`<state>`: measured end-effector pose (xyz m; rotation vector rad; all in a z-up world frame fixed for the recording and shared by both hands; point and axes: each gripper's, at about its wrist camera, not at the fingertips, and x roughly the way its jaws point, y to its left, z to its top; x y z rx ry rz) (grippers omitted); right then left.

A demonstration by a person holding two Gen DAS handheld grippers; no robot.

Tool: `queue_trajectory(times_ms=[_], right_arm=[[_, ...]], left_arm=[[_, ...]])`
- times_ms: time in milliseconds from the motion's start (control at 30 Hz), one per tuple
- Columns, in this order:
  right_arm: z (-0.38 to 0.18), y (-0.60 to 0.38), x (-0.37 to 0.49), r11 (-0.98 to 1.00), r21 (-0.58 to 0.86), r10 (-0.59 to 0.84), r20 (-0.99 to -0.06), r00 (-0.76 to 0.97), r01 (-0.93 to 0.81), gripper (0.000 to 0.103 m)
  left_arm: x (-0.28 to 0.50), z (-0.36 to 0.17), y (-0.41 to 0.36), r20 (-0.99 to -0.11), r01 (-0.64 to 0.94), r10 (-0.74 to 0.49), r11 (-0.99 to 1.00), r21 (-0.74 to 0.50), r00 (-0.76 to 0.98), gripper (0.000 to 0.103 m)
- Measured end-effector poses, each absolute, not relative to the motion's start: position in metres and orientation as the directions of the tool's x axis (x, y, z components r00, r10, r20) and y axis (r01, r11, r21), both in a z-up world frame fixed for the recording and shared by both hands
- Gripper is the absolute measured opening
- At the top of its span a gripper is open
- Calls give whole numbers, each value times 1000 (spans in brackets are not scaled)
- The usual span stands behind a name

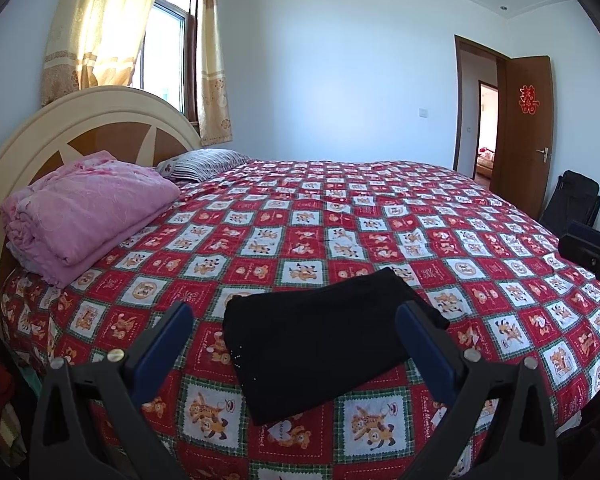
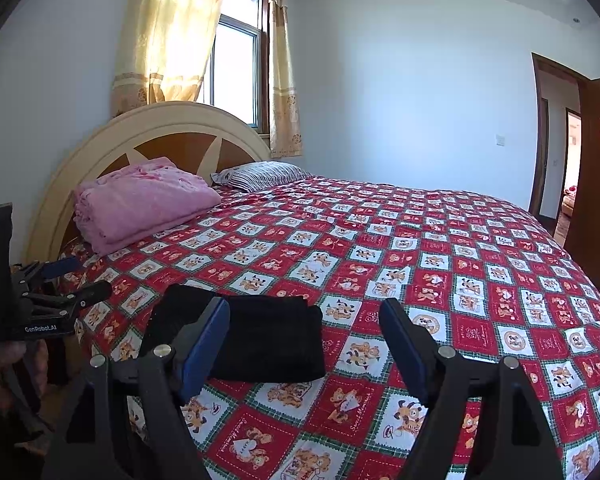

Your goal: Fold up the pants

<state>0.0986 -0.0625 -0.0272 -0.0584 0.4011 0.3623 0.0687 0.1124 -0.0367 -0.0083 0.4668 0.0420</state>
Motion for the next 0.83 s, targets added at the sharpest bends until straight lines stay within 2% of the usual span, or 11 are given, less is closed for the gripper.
queue_trajectory(times_ms=[333, 600, 833], right_arm=[[-28, -63, 98, 934, 11, 334, -387, 859, -358, 78], [-31, -60, 99, 930, 0, 338, -398, 853, -368, 78], [-32, -59, 101, 930, 3, 336, -407, 850, -366, 78]], left_arm=[[63, -24, 121, -397, -88, 70, 996, -29, 915, 103], [69, -32, 128, -425, -102, 63, 992, -70, 903, 103], [71, -39, 127, -439, -99, 64, 993, -58, 896, 103]])
